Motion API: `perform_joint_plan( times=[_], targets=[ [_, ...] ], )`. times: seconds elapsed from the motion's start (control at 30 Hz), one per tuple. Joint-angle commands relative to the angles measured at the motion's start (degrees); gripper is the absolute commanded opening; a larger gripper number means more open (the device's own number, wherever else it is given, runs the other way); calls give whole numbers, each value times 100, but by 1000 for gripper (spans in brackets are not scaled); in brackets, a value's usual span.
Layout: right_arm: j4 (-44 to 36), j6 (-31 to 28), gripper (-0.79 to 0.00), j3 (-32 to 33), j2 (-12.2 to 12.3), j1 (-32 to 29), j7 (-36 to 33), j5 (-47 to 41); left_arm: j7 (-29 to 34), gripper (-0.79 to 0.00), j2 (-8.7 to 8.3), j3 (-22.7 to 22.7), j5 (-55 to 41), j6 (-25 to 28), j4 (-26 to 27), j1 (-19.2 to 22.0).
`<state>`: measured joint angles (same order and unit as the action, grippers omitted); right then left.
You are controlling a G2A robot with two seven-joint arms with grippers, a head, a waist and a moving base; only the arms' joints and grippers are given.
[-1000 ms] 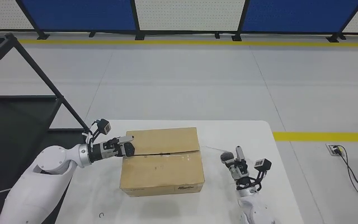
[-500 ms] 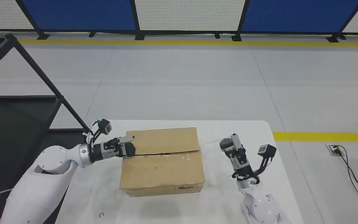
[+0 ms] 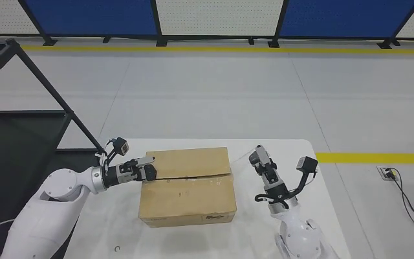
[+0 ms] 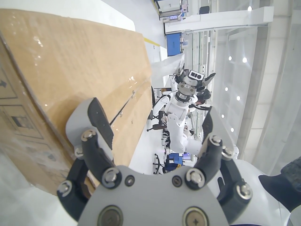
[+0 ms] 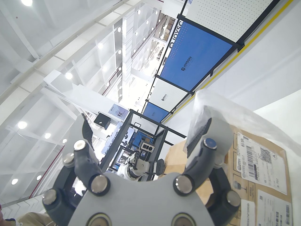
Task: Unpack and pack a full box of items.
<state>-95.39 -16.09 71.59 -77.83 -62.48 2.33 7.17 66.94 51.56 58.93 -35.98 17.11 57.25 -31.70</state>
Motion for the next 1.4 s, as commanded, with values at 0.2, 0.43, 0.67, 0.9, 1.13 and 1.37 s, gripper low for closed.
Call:
perform_joint_plan(
  times=[0.2,0.43,0.67,0.9,1.13,1.37],
  targets=[
    [-141,338,0,42,-10,78,-134,240,52,0,26,69,5,-6,-35,-44],
    [-244,391,0,-82,-29,85,-301,455,92,0,46,125,21,-4,-38,-86],
    [-480,301,0,-239,-50,-20,-180,905,115,0,65,176,55,-10,-6,-123],
    [-608,376,0,-301,-78,-32,82,1368,138,0,80,236,80,-17,14,-159],
    [-586,514,0,-260,-102,76,86,1487,148,0,88,322,78,3,23,-205],
    [-585,584,0,-136,-119,156,139,1503,165,0,98,389,94,2,37,-242]
  ],
)
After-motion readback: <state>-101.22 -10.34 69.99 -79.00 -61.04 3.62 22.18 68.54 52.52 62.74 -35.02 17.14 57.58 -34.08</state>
